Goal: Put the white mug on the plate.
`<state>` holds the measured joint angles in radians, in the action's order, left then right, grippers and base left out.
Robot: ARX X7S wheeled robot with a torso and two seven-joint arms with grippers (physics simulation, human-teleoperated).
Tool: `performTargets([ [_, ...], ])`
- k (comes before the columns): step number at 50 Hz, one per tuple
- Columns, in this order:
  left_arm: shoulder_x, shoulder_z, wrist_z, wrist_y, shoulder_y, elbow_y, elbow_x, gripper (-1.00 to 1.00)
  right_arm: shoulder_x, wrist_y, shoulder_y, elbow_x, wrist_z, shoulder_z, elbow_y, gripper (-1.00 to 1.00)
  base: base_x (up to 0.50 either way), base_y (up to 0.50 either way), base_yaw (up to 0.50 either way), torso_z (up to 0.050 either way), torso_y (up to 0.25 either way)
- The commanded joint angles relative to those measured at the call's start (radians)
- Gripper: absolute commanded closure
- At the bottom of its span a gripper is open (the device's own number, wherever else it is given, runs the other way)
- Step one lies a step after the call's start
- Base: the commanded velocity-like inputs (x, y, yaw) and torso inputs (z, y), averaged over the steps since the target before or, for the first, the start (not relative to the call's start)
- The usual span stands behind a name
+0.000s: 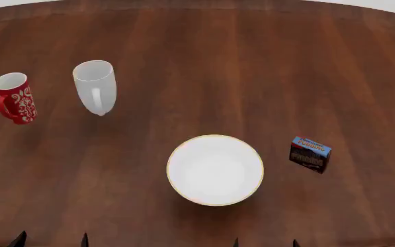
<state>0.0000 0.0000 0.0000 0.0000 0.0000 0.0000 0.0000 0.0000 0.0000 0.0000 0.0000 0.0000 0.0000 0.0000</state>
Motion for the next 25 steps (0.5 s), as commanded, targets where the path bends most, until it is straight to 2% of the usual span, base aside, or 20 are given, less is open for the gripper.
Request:
performTargets([
  [1, -0.010, 0.000, -0.011, 0.000, 0.000, 0.000, -0.010, -1.00, 0.009, 0.000, 0.000, 0.009, 0.013, -0.013, 0.000, -1.00, 0.00, 0.00, 0.00, 0.000, 0.000],
  [12, -0.045, 0.045, -0.053, -0.007, 0.014, 0.047, -0.046, -1.00, 0.042, 0.009, -0.004, 0.039, 0.052, -0.063, -0.020, -1.00, 0.00, 0.00, 0.00, 0.000, 0.000],
  [15, -0.061, 0.070, -0.060, 0.051, 0.024, 0.049, -0.013, -1.00, 0.050, 0.011, -0.006, 0.046, 0.058, -0.069, -0.026, -1.00, 0.00, 0.00, 0.00, 0.007, 0.000],
  [25, -0.075, 0.088, -0.072, 0.025, 0.022, 0.056, -0.026, -1.00, 0.070, 0.014, -0.011, 0.063, 0.076, -0.083, -0.040, -1.00, 0.00, 0.00, 0.00, 0.050, 0.000],
])
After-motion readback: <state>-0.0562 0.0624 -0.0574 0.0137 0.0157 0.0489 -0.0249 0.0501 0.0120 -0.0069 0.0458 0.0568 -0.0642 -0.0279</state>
